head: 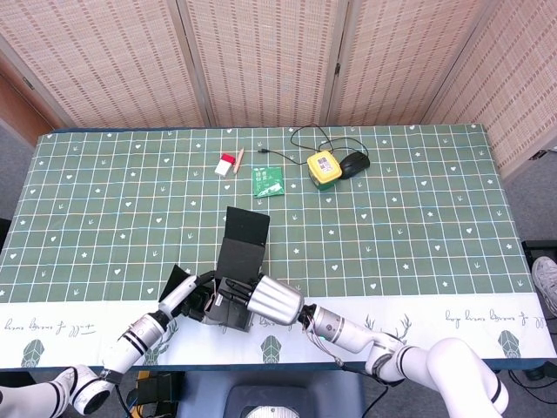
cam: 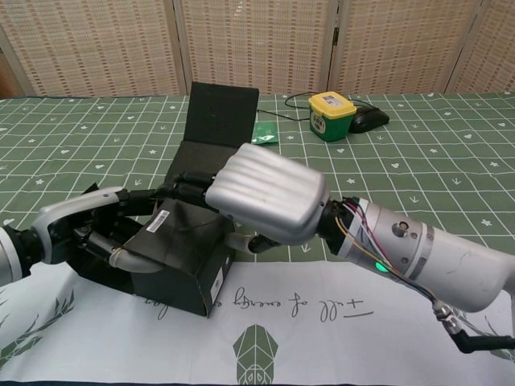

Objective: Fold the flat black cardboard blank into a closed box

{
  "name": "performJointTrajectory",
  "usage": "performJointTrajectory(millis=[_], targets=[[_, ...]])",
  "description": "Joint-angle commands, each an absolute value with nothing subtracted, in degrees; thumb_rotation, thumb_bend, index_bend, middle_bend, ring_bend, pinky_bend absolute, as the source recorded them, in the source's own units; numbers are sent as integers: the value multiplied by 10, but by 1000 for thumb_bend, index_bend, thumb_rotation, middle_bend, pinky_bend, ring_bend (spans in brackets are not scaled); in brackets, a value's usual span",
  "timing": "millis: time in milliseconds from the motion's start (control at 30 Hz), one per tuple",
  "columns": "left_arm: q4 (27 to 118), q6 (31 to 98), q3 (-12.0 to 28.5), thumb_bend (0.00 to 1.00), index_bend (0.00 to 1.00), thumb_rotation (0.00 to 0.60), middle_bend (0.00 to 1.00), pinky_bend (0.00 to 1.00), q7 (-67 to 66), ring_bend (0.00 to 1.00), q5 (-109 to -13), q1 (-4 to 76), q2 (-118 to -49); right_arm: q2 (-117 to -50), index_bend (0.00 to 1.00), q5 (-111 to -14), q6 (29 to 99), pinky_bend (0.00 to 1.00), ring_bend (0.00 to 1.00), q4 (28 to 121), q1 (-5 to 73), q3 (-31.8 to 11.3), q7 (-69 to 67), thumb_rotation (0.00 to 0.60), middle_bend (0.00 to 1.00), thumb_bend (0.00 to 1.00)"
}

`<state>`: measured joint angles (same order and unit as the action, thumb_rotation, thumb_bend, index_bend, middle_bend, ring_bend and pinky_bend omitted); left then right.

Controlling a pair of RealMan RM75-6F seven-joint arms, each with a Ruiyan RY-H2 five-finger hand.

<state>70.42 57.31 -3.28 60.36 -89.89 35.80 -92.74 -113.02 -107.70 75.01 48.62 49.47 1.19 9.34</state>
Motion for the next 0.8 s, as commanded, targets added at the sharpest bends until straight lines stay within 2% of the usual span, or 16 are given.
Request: performJointTrajectory(millis=[33,300,633,800], targets=[[704,571,-33,42,221,600,270,803,601,680,-899,359,-927,-1125,205,-1081,748,863,681,490,498,17,87,600,260,344],[708,565,-32,42,219,600,270,803,593,680,-897,361,-927,-1107,331,-1084,728,891,714,507,507,30,78,600,330,353],[710,561,-33,42,200,600,252,803,585,679,-898,362,-925,-1085,334,-1085,708,904,732,540,516,34,94,600,334,352],[713,566,-36,42,143,600,223,803,583,677,-904,362,-925,-1081,334,-1085,705,904,732,551,519,32,99,600,325,353]])
